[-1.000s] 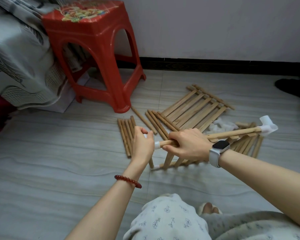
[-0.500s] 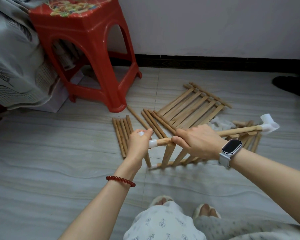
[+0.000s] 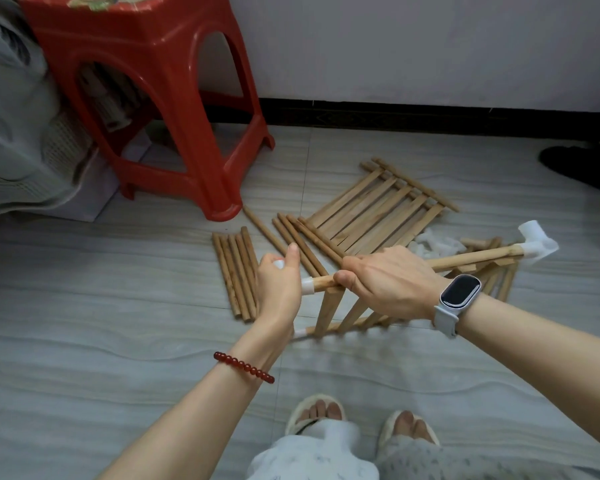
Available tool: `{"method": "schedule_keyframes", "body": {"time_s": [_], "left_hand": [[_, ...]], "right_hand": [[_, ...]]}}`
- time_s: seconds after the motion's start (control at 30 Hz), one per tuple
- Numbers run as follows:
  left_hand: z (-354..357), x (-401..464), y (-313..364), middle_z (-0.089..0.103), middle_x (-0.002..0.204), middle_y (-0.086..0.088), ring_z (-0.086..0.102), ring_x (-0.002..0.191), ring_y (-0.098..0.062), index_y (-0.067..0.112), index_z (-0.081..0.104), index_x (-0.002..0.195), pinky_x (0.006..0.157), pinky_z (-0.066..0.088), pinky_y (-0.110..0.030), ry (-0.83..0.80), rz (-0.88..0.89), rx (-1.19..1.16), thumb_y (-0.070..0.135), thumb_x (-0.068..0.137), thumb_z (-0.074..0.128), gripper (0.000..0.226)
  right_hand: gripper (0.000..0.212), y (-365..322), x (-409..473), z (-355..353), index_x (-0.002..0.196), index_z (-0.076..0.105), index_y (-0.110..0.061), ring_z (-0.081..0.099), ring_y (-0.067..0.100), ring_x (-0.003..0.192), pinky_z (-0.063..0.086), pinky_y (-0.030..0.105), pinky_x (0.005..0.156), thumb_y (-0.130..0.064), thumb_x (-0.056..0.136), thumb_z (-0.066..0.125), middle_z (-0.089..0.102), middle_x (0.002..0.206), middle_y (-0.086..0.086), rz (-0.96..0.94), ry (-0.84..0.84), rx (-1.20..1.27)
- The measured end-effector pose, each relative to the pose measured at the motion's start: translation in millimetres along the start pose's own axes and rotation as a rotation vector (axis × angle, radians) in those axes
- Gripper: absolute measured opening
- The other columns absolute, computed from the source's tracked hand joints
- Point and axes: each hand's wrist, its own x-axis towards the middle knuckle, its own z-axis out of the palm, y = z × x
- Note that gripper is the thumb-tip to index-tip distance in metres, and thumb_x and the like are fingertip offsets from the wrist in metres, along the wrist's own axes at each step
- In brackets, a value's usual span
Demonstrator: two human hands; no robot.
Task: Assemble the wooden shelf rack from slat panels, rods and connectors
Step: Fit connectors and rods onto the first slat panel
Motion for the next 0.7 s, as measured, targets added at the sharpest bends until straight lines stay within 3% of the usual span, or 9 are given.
{"method": "schedule_keyframes", "body": {"time_s": [0.13, 0.27, 0.37, 0.43, 0.5, 0.7], "left_hand": [[0, 6, 7, 0.053, 0.072, 0.002, 0.047, 0.062, -0.01, 0.018, 0.048, 0.074, 0.052, 0.03, -0.026, -0.015, 0.044, 0.081, 0.044, 0.099, 0.036, 0.038], [-11, 8, 10, 0.052, 0.07, 0.001, 0.049, 0.066, -0.013, 0.017, 0.05, 0.071, 0.056, 0.036, -0.027, -0.102, 0.076, 0.088, 0.044, 0.099, 0.038, 0.04], [-18, 9, 12, 0.051, 0.07, 0.003, 0.048, 0.065, -0.01, 0.018, 0.05, 0.072, 0.057, 0.035, -0.025, -0.132, 0.087, 0.086, 0.043, 0.099, 0.037, 0.039], [-17, 10, 17, 0.049, 0.071, 0.001, 0.046, 0.064, -0.01, 0.018, 0.049, 0.073, 0.057, 0.034, -0.024, -0.123, 0.054, 0.072, 0.039, 0.101, 0.034, 0.039], [-11, 10, 20, 0.045, 0.069, 0.0, 0.042, 0.062, -0.011, 0.016, 0.047, 0.072, 0.057, 0.033, -0.025, -0.102, 0.021, 0.012, 0.034, 0.103, 0.03, 0.04], [-4, 9, 17, 0.046, 0.067, 0.002, 0.043, 0.06, -0.011, 0.014, 0.049, 0.08, 0.052, 0.029, -0.026, 0.023, 0.046, 0.028, 0.034, 0.104, 0.025, 0.039]], "right_hand": [[0.037, 3, 8, -4, 0.078, 0.038, -0.028, 0.039, 0.01, 0.052, 0.026, 0.03, 0.051, -0.048, 0.099, 0.016, 0.045, 0.064, -0.009, 0.027, -0.037, 0.006], [0.033, 9, 0, -8, 0.09, 0.043, -0.028, 0.046, 0.011, 0.065, 0.032, 0.028, 0.056, -0.05, 0.098, 0.019, 0.053, 0.084, -0.008, -0.006, 0.004, 0.084], [0.041, 30, -26, -9, 0.109, 0.049, -0.032, 0.05, 0.006, 0.081, 0.043, 0.028, 0.071, -0.059, 0.094, 0.022, 0.055, 0.097, -0.011, 0.033, 0.009, 0.045], [0.039, 46, -43, -6, 0.116, 0.047, -0.033, 0.044, 0.004, 0.085, 0.037, 0.025, 0.076, -0.059, 0.094, 0.028, 0.053, 0.102, -0.013, 0.088, -0.003, -0.032], [0.033, 52, -52, -2, 0.113, 0.047, -0.033, 0.041, 0.004, 0.084, 0.032, 0.024, 0.074, -0.054, 0.095, 0.031, 0.052, 0.102, -0.012, 0.143, 0.016, -0.095], [0.029, 41, -49, 12, 0.103, 0.044, -0.027, 0.035, 0.012, 0.079, 0.035, 0.031, 0.073, -0.05, 0.096, 0.029, 0.047, 0.093, -0.007, 0.204, 0.112, -0.182]]}}
